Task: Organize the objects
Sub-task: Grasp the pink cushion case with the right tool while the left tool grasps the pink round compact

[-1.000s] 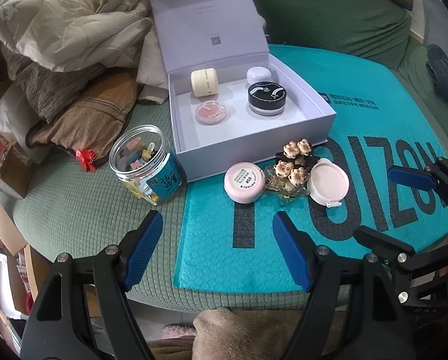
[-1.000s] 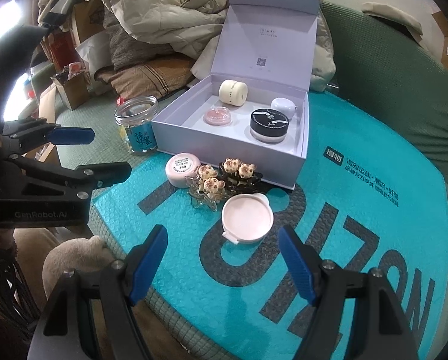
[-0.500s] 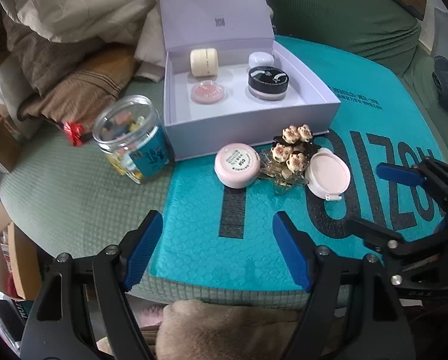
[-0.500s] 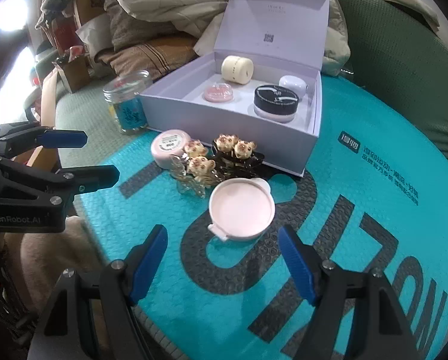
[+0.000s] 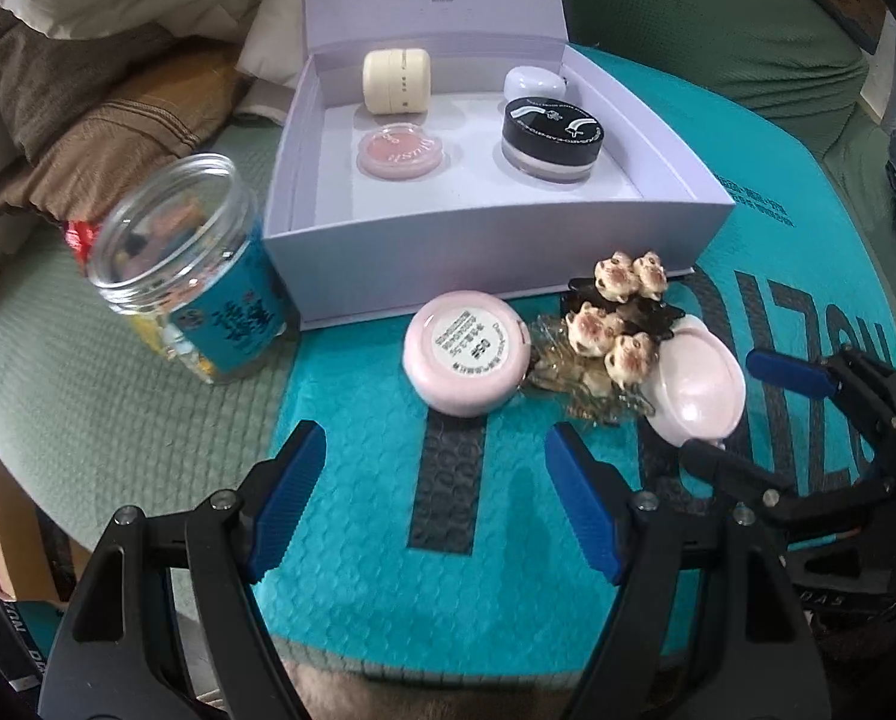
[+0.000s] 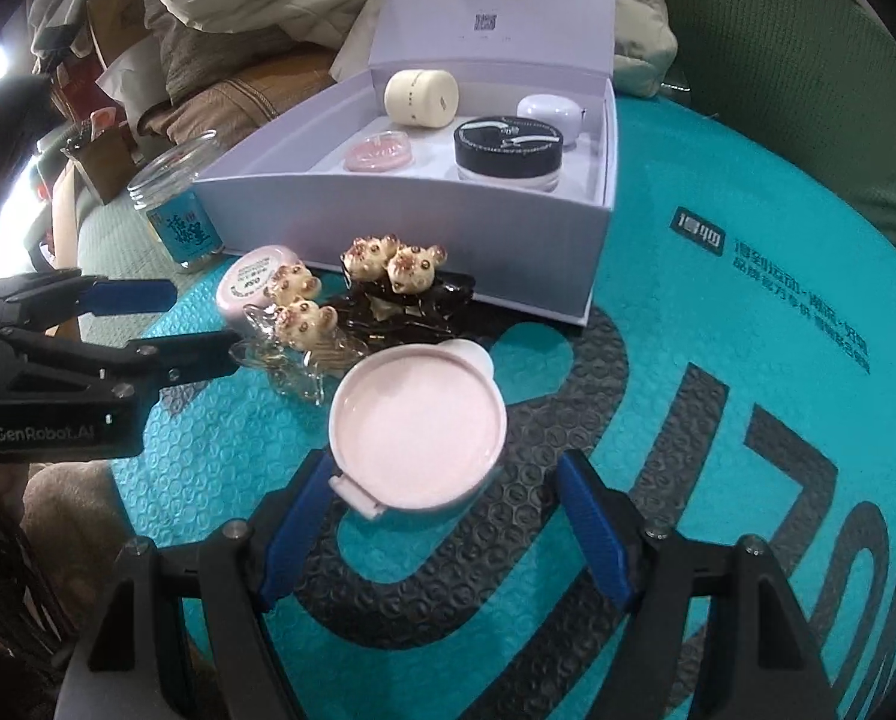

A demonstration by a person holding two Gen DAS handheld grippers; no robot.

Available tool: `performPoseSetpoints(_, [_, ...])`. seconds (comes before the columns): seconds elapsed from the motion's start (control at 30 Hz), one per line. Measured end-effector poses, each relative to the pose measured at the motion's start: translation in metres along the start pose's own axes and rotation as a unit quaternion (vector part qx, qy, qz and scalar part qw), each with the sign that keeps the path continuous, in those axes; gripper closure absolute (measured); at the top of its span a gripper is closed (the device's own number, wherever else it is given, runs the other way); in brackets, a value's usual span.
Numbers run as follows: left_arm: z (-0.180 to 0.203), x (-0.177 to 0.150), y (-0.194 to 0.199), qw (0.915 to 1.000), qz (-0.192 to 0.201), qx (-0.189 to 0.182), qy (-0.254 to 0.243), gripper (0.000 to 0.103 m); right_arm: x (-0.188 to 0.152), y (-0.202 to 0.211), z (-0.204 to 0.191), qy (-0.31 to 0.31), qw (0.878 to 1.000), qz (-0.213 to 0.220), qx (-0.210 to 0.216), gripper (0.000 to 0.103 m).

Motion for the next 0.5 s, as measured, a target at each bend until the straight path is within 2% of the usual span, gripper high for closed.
performPoseSetpoints(0.3, [-0.001,0.011,-0.026,1.0000,-0.007,-0.001,-0.005,0.028,0.006,-0.004,0.008,0.001,1.000,0.011,-0.009,0.026])
performPoseSetpoints(0.43, [-0.001,0.016,-0.029,0.9999,-0.005,-0.009,0.005,0.030,0.006,-0.003,0.010,0.001,1.000,0.015,-0.007,0.033])
performPoseSetpoints(0.5, [0.001,0.018,-0.029,0.9999,-0.004,-0.008,0.005,0.034,0.005,-0.002,0.011,0.002,1.000,0.015,-0.007,0.036])
Point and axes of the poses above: each gripper's, at about its wrist camera, not at the fingertips, and y roughly against the way its jaws point, z to its right, x to its top, the point moved 6 cm from there along -y, roughly the way its jaws point, and after that the axes turned 5 degrees about y, right-handed, at the moved point
